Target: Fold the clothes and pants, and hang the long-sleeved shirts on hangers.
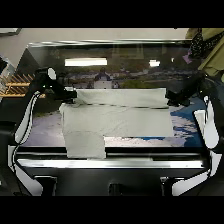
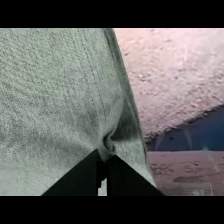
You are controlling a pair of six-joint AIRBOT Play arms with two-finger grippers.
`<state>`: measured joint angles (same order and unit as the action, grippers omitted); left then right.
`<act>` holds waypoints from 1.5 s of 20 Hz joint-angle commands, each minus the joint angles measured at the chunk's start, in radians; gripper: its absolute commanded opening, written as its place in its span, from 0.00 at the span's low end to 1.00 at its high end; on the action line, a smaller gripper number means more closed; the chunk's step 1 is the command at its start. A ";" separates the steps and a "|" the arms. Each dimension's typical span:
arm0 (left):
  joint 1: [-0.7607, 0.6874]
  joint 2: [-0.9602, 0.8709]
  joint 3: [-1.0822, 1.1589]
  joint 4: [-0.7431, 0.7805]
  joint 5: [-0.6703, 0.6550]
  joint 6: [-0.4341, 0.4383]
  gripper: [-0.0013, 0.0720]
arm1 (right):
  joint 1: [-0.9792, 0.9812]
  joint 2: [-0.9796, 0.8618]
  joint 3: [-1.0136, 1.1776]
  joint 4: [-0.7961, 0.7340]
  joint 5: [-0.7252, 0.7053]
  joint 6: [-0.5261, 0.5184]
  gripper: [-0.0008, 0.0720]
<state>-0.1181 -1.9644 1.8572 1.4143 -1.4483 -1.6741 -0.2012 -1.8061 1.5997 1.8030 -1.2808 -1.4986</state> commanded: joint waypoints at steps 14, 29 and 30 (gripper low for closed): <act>0.212 0.261 -0.110 -0.007 -0.126 0.060 0.59 | -0.227 0.225 -0.091 -0.079 -0.047 -0.040 0.64; 0.305 0.945 -1.394 -0.402 0.193 0.026 0.61 | -0.403 0.628 -0.575 0.184 -0.043 -0.092 0.64; 0.305 0.945 -1.407 -0.402 0.200 0.029 0.61 | -0.403 0.634 -0.575 0.186 -0.049 -0.091 0.64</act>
<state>0.1860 -1.0496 0.5484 1.0542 -1.2835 -1.6489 -0.6022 -1.2026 1.0374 1.9724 -1.3140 -1.5940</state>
